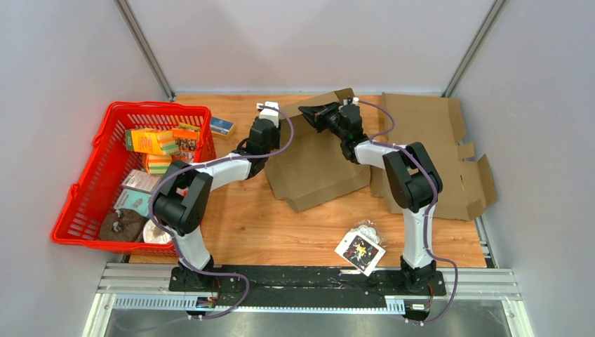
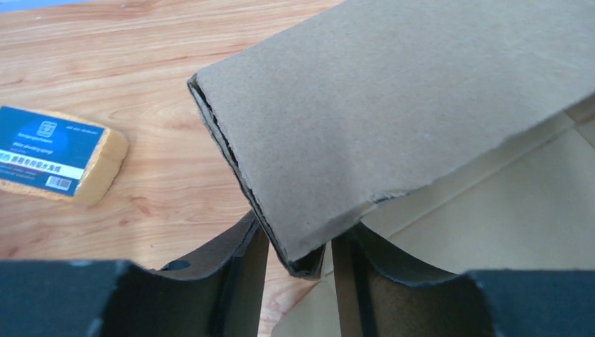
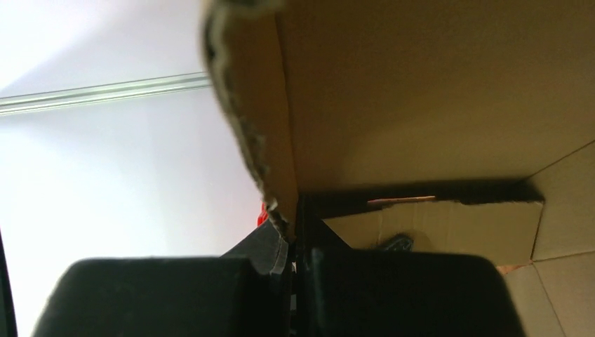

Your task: Fold the paper box

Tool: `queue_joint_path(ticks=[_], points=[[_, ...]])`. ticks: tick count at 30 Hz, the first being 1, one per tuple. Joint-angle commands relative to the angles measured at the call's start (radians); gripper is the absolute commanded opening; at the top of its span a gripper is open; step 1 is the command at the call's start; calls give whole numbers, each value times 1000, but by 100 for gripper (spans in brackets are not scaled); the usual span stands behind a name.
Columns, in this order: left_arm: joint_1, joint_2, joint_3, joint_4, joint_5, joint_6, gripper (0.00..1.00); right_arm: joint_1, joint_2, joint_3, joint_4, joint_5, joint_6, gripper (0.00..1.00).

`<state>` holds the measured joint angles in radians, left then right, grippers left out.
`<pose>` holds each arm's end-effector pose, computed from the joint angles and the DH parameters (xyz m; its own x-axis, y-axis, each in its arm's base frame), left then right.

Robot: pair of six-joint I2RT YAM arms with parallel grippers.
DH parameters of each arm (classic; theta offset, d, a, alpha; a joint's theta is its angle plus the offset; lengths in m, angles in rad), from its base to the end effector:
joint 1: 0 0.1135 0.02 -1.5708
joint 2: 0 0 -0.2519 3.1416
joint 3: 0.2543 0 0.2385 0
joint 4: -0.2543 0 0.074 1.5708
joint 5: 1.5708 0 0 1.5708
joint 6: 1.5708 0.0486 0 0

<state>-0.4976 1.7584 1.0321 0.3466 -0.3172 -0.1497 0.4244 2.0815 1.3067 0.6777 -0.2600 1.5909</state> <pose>0.3508 -0.1733 0.2080 -0.3517 0.0298 -0.9356 0.1482 0.9887 -0.0242 0.4236 0.2051 0.2029 -0.6292 0.7759 0.0449 0.1010 0.0243 0.9946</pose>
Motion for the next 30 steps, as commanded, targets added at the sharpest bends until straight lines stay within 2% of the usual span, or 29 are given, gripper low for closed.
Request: queue_joint_path(ticks=[1, 2, 4, 5, 7, 8, 10, 11, 12, 13, 14, 16, 18, 19, 20, 21, 22, 23, 26, 27, 28, 29, 30], points=[[-47, 41, 57, 89, -198, -2, 41, 25, 31, -9, 11, -35, 61, 0], [-51, 47, 80, 56, -280, -10, 36, 25, 31, -15, 10, -35, 67, 0], [-59, 67, 124, -27, -345, -63, 34, 25, 31, -15, 8, -36, 92, 0], [-68, 76, 173, -116, -435, -83, 39, 25, 32, -17, 10, -39, 101, 0], [-70, 119, 270, -213, -488, -148, 49, 27, 34, -17, 22, -50, 112, 0], [-71, 133, 302, -313, -528, -178, 51, 28, 32, -17, 23, -53, 122, 0], [-71, 183, 405, -404, -556, -209, 50, 31, 25, -26, 37, -58, 136, 0], [-71, 205, 457, -546, -603, -227, 32, 34, 22, -29, 40, -59, 147, 0], [-67, 258, 517, -634, -623, -272, 19, 36, 17, -43, 42, -59, 158, 0], [-67, 285, 608, -696, -631, -272, 6, 36, 12, -49, 54, -58, 162, 0], [-67, 300, 626, -753, -655, -275, 0, 39, 3, -52, 54, -55, 164, 0], [-65, 279, 588, -697, -640, -237, 0, 39, -6, -60, 33, -45, 147, 0], [-62, 189, 427, -484, -567, -155, 0, 36, -14, -60, 17, -45, 111, 4], [-62, 159, 369, -404, -536, -125, 0, 34, -15, -54, 5, -50, 86, 8], [-62, 135, 277, -274, -499, -94, 0, 28, -20, -53, -1, -53, 61, 20], [-62, 97, 246, -230, -493, -47, 0, 24, -38, -57, -4, -50, 35, 27], [-61, 81, 190, -191, -491, -24, 0, 22, -53, -60, -33, -47, -65, 34], [-61, 69, 166, -114, -479, 19, 0, 14, -73, -57, -76, -41, -127, 49], [-53, 38, 112, -48, -381, 77, 0, 2, -193, -20, -337, -15, -495, 76], [-53, 27, 103, -37, -360, 88, 0, 1, -231, -33, -369, -15, -584, 82], [-53, 24, 80, -23, -346, 96, 0, -1, -312, -38, -486, -21, -679, 84], [-50, 23, 74, -15, -330, 84, 0, -1, -351, -24, -589, -6, -873, 92], [-47, 23, 69, -24, -326, 70, 0, -1, -383, -26, -665, 8, -961, 95]])
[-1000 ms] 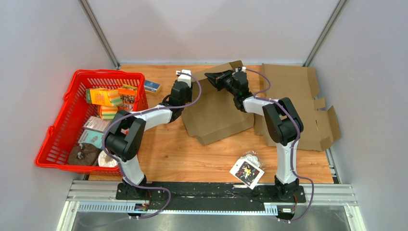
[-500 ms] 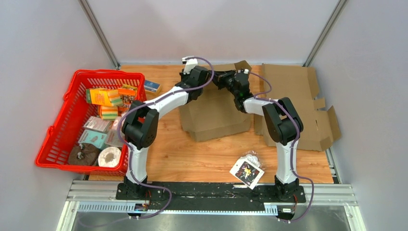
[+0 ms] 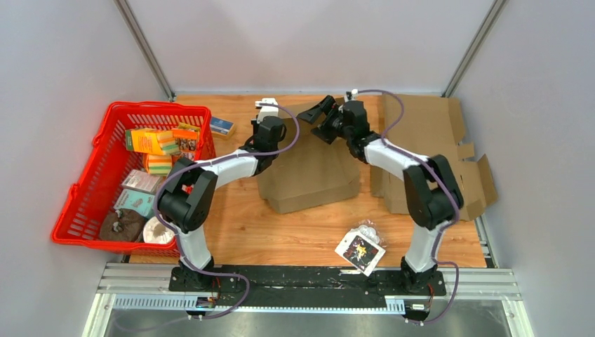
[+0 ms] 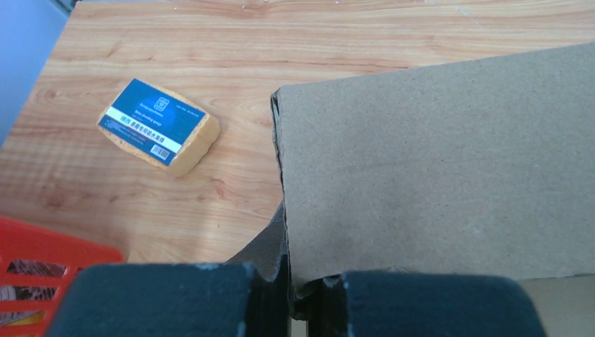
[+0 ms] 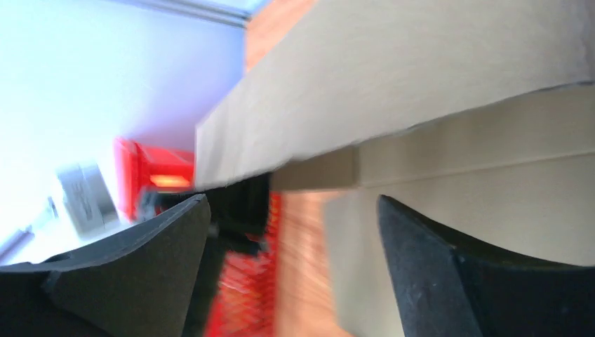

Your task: Fold the paper box

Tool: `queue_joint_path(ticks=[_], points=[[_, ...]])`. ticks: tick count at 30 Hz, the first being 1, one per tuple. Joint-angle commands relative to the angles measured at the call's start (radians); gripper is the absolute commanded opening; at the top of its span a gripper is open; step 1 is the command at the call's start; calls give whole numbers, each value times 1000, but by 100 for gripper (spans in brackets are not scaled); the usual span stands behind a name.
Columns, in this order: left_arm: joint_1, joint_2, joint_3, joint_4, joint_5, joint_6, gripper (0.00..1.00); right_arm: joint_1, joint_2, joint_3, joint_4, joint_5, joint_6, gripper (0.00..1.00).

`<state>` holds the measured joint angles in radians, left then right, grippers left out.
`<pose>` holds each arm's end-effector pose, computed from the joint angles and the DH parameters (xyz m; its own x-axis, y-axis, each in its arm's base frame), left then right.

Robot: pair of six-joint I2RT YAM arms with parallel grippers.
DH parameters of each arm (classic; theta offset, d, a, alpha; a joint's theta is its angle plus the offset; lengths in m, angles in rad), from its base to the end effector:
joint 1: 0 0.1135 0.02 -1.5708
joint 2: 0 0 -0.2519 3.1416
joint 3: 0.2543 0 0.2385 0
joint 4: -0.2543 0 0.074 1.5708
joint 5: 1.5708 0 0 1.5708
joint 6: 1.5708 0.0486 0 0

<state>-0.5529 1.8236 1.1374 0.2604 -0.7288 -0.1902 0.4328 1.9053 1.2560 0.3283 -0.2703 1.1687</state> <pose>0.3574 -0.1825 0.2120 -0.3217 0.0328 -0.9463 -0.1886 0.9772 0.0979 0.3917 0.1953 0.2215 -0.6957 0.6555 -0.2938 0.0154 0.4226 0.9062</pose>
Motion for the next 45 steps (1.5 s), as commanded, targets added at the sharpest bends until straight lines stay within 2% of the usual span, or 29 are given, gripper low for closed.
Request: queue_joint_path(ticks=[1, 2, 3, 5, 8, 9, 12, 13, 14, 17, 21, 24, 25, 28, 29, 30, 32, 34, 37, 39, 40, 42, 45], points=[[11, -43, -41, 53, 95, 98, 0, -9, -259, 25, -457, 25, -632, 96], [14, -44, -45, 37, 115, 81, 0, -15, -281, 25, -522, 54, -758, 97], [16, -50, -50, 37, 124, 77, 0, -22, -302, 5, -569, 124, -818, 98], [16, -58, -70, 45, 154, 89, 0, -67, -339, -6, -630, 138, -903, 98], [18, -70, -87, 57, 157, 109, 0, -129, -362, 6, -635, -14, -876, 100], [21, -70, -87, 59, 154, 112, 0, -126, -359, 44, -638, -3, -874, 99], [30, -78, -94, 54, 147, 101, 0, -118, -290, 149, -743, 49, -880, 90], [33, -81, -100, 57, 157, 98, 0, -120, -266, 242, -780, 83, -879, 88], [34, -87, -103, 60, 160, 92, 0, -121, -243, 276, -804, 127, -880, 88], [38, -89, -105, 60, 177, 87, 0, -129, -158, 390, -853, 117, -880, 90], [38, -81, -96, 57, 192, 81, 0, -124, -120, 434, -836, 141, -870, 91], [38, -78, -93, 53, 197, 78, 0, -124, -68, 473, -836, 115, -815, 83], [38, -79, -93, 54, 197, 77, 0, -124, -48, 471, -825, 97, -760, 75], [38, -75, -91, 54, 197, 78, 0, -123, -37, 422, -729, -2, -654, 65], [38, -73, -90, 54, 198, 78, 0, -129, -38, 395, -682, -76, -567, 64], [38, -73, -90, 54, 198, 78, 0, -137, -43, 346, -572, -120, -523, 64], [38, -73, -91, 54, 198, 78, 0, -164, -73, 298, -493, -171, -465, 65], [38, -73, -91, 53, 197, 77, 0, -178, -112, 249, -498, -129, -509, 76], [38, -75, -88, 53, 197, 77, 0, -198, -195, 168, -570, -72, -604, 85], [38, -75, -85, 50, 197, 77, 0, -186, -282, 116, -685, 105, -706, 91], [38, -76, -88, 46, 193, 77, 0, -162, -319, 30, -701, 168, -730, 93], [38, -81, -91, 48, 187, 77, 0, -126, -405, -61, -706, 323, -750, 93], [39, -86, -94, 50, 180, 78, 0, -62, -434, -185, -663, 359, -761, 86]])
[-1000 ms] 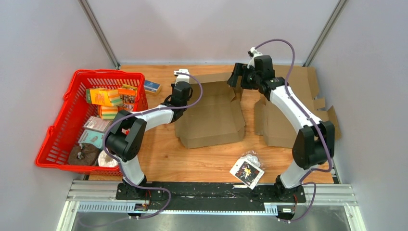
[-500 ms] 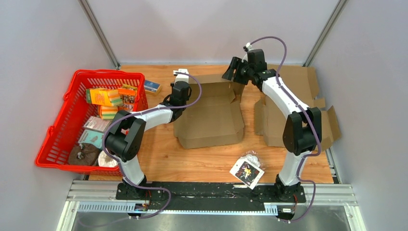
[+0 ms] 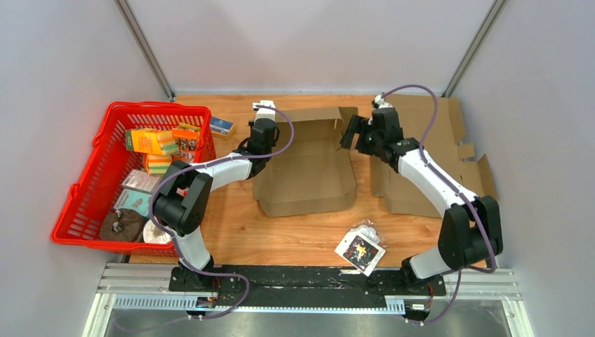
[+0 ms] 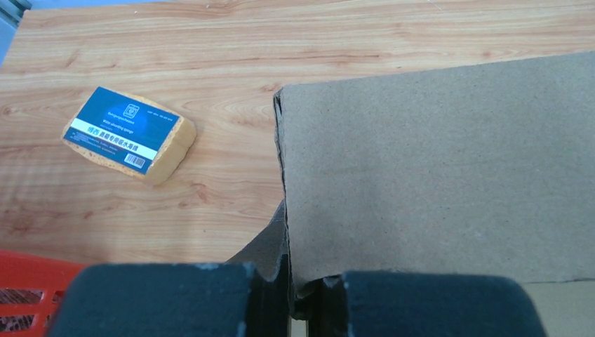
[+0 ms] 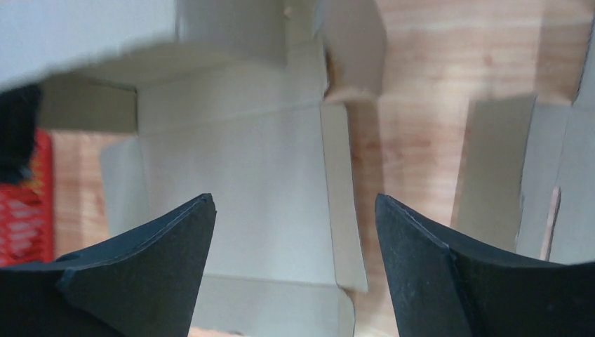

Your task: Fold the paper box

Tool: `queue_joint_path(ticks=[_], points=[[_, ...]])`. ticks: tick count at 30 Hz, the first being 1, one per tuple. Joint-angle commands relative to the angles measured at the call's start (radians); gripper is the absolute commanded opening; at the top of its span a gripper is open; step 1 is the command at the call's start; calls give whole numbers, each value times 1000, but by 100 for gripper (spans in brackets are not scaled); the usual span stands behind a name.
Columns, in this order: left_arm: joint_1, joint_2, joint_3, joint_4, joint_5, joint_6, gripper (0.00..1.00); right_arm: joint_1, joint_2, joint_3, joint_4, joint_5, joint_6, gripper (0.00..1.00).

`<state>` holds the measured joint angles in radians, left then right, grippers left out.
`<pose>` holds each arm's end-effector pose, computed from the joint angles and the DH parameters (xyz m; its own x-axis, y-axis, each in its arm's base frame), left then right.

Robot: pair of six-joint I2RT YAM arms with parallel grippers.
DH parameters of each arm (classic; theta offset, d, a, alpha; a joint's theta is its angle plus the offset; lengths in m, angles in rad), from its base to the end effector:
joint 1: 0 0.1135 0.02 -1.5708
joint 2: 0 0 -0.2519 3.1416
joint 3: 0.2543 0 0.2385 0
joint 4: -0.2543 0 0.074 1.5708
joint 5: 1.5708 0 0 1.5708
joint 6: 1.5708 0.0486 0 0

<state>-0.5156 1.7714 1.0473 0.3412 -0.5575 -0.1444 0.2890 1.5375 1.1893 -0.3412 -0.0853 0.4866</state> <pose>0.3518 -0.1698 0.2093 -0.3204 0.0412 -0.9464 -0.0552 0.9965 0.0621 0.3281 0.1019 0.2650 -0.7012 0.2776 -0.6567 -0.0216 0.9124 0.4087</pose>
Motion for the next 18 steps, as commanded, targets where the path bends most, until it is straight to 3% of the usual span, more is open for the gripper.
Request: queue_joint_path(ticks=[1, 7, 11, 15, 18], points=[[2, -36, -6, -30, 11, 32, 0, 97, -57, -129, 20, 173, -74, 76], [2, -38, -9, -31, 16, 29, 0, 90, 117, -45, 48, 65, -30, 28], [2, -38, -9, -28, 11, 31, 0, 59, 243, -40, 68, 27, 15, 27], [2, -32, -9, -28, 21, 25, 0, 53, 257, -101, 64, 168, 70, 24], [3, -33, -10, -27, 21, 25, 0, 41, 286, -152, 93, 142, 115, 25]])
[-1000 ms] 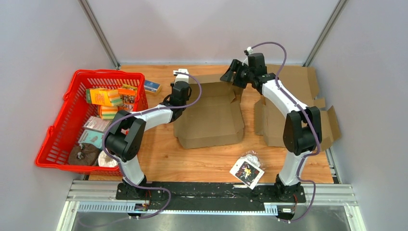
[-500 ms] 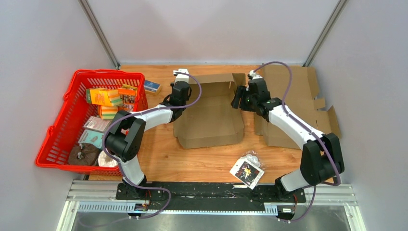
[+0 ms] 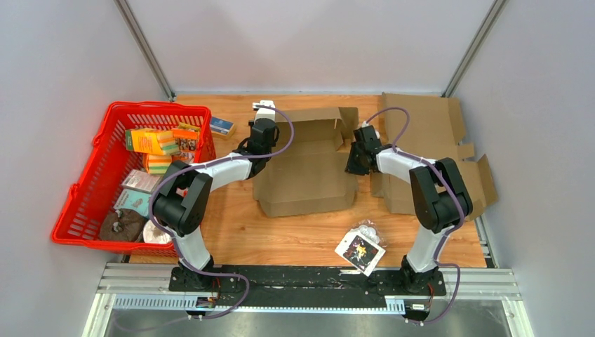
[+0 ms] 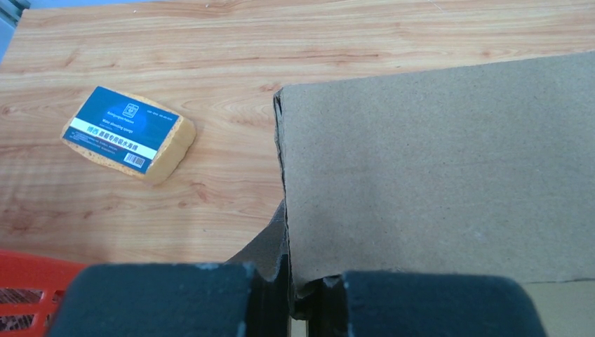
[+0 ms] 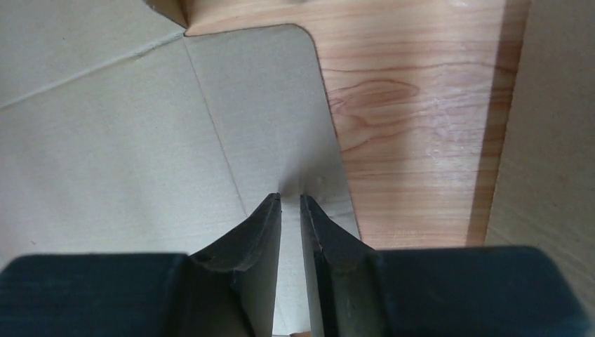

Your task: Fold the paper box

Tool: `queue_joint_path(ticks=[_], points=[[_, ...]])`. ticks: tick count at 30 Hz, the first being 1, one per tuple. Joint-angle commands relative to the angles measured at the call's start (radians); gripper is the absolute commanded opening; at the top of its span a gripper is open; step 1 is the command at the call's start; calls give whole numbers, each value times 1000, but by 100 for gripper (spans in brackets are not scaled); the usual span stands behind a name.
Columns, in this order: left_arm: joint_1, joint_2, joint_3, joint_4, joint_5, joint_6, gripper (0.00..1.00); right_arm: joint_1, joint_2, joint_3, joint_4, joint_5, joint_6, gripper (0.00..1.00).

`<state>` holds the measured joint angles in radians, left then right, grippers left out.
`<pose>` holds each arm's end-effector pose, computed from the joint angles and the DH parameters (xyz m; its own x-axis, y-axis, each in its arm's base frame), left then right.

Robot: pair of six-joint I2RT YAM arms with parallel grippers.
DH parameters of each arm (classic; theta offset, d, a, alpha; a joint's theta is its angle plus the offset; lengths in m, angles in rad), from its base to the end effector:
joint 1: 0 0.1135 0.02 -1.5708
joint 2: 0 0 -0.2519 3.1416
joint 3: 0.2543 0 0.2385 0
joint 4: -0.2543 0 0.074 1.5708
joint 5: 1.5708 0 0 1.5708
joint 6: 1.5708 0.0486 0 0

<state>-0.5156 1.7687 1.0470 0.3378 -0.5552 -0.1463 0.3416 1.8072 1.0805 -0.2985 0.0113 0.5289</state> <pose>0.3514 -0.1697 0.2098 -0.3215 0.0398 -0.9461 -0.0536 0.9967 0.0601 0.3347 0.1184 0.1451 -0.8616 0.2292 -0.4529 0.1220 0.9596 0.2535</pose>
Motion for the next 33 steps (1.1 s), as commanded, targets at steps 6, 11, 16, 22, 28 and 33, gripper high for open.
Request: queue_joint_path(ticks=[6, 11, 16, 22, 28, 33], points=[[6, -41, -19, -20, 11, 30, 0, -13, -46, -123, 148, 44, 72, 32], [8, -43, -22, -17, 17, 25, 0, -16, -78, -94, 191, 64, -15, 50], [9, -48, -28, -17, 8, 27, 0, -16, -52, 4, 190, 116, -72, 72], [9, -46, -30, -14, 11, 24, 0, -21, -11, 123, 160, 243, -121, 56], [9, -48, -33, -10, 15, 24, 0, -23, 56, 190, 180, 266, -144, 41], [9, -49, -33, -8, 31, 22, 0, -19, 69, 199, 196, 297, -155, 16]])
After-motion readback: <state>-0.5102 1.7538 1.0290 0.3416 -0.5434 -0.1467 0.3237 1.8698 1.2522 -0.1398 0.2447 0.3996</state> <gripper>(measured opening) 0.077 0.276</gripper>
